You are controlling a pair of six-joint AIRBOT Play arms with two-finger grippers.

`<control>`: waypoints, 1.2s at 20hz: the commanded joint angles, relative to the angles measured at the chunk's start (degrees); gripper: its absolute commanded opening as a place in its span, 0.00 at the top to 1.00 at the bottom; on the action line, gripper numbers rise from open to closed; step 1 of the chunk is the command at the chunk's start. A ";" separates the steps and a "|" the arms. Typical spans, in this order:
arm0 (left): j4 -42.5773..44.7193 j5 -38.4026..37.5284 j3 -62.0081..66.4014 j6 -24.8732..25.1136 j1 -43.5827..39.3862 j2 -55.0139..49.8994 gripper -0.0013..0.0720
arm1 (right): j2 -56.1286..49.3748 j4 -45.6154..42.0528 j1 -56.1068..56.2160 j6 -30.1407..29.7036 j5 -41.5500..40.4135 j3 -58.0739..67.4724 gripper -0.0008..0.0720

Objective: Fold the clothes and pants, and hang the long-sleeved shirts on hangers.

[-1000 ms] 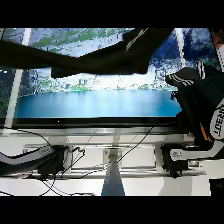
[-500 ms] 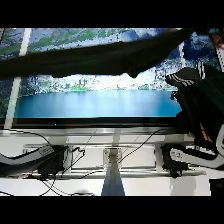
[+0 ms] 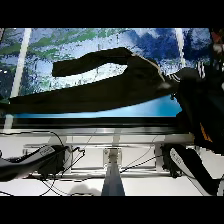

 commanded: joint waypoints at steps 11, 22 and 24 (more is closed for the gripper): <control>10.23 -4.09 -2.54 1.29 3.65 -6.51 0.96 | 5.73 -1.51 0.00 0.52 21.92 -14.58 0.95; -1.25 -1.92 7.80 -3.52 -2.69 -7.04 0.04 | 5.73 1.53 0.00 0.55 -10.14 -14.60 0.09; -14.56 -0.39 9.05 -3.48 -6.23 -7.32 0.04 | 5.73 5.90 0.00 0.52 -18.86 -14.60 0.09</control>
